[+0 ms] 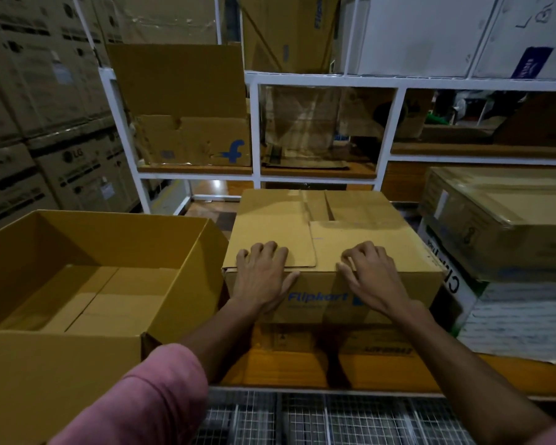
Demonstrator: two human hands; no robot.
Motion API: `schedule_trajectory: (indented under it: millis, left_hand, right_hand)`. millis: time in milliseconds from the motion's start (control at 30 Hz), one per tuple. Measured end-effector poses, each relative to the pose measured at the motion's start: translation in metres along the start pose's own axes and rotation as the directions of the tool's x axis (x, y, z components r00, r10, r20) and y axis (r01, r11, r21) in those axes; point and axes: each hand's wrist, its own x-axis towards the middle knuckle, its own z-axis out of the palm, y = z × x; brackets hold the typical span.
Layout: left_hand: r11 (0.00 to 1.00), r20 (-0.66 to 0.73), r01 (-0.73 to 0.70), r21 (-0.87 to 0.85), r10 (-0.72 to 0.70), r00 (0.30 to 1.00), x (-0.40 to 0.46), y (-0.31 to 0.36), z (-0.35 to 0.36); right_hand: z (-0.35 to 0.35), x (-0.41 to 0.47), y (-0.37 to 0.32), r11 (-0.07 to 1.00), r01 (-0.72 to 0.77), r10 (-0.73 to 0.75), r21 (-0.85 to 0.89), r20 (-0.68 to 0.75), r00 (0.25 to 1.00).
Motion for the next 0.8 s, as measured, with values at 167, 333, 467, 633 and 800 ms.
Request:
schedule_trajectory:
  millis: [167,333,467,633,800]
  left_hand:
    - [0.998,-0.059,0.049,-0.029,-0.051,0.997,0.012,0.013,-0.005]
    - [0.993,-0.304,-0.118,0.0,0.112,0.946,0.014,0.027,-0.004]
    - [0.935,-0.397,-0.349,0.068,0.346,0.85,0.021,0.036,-0.01]
    - [0.884,-0.386,-0.454,0.106,0.458,0.801,0.023,0.043,-0.013]
    - [0.908,-0.491,-0.338,-0.248,0.183,0.851,0.036,0.04,-0.033]
  right_hand:
    - [0.007,0.039,-0.023,0.995,0.089,-0.094,0.039,0.132,0.987]
    - [0.014,0.07,-0.041,0.99,0.096,-0.117,0.101,0.226,0.967]
    - [0.017,0.083,-0.04,0.992,0.091,-0.11,0.089,0.232,0.966]
    - [0.018,0.082,-0.043,0.994,0.1,-0.105,0.034,0.268,0.958]
    - [0.021,0.082,-0.025,0.946,-0.016,0.029,0.325,-0.032,0.999]
